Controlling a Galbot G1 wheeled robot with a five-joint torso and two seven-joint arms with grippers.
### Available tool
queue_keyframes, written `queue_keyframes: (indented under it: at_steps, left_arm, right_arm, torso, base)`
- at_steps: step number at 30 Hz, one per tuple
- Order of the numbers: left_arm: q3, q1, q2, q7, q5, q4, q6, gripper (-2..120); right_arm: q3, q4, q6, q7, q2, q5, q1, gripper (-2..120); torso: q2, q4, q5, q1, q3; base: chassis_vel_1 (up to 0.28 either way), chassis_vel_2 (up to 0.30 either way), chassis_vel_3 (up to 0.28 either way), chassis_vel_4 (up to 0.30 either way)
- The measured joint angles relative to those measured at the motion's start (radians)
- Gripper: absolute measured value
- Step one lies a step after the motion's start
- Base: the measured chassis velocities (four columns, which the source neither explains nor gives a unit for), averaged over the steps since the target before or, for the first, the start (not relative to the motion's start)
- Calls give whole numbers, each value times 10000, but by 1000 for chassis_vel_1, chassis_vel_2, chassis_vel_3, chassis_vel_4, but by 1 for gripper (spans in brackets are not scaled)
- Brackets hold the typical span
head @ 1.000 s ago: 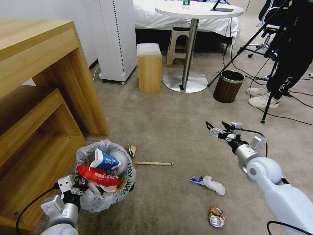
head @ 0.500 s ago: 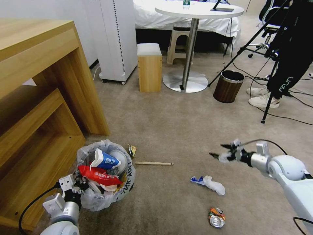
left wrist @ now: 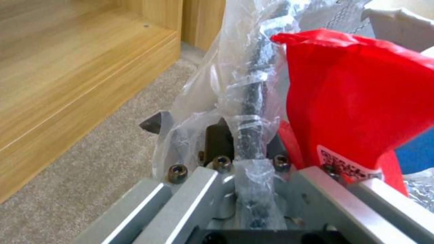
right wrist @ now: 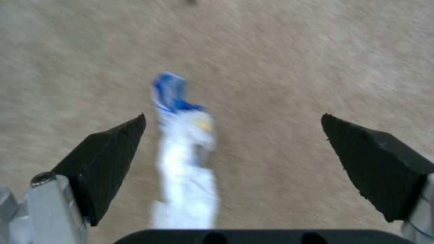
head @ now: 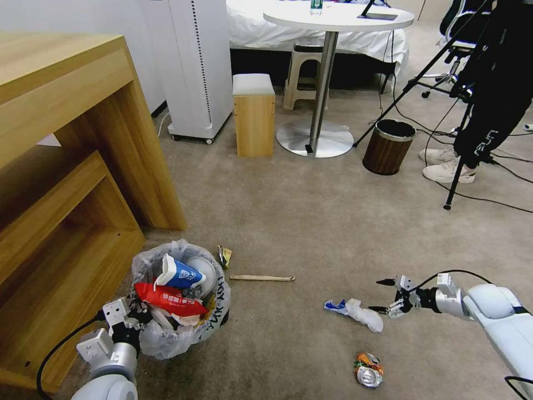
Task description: Pick up the trash bin and place the garbage on the floor into it.
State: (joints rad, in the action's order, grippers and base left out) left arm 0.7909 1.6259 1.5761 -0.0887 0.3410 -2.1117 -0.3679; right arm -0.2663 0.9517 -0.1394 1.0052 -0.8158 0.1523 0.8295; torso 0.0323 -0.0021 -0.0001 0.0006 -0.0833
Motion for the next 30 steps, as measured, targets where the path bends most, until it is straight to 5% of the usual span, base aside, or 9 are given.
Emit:
queue_keyframes:
  at_steps: [9, 30]
  left_arm:
    - [-94, -28, 95, -4, -38, 67, 15, 0]
    - [-89, 45, 228, -3, -79, -114, 15, 0]
  right_arm:
    - [641, -1351, -323, -875, -542, -177, -918, 98]
    - [2594, -1701, -348, -1909, -1176, -536, -901, 89]
  torso:
    - [0, -1, 0, 0, 0]
    - [0, -3, 1, -1, 0]
  base:
    - [0, 0, 0, 0]
    - [0, 0, 0, 0]
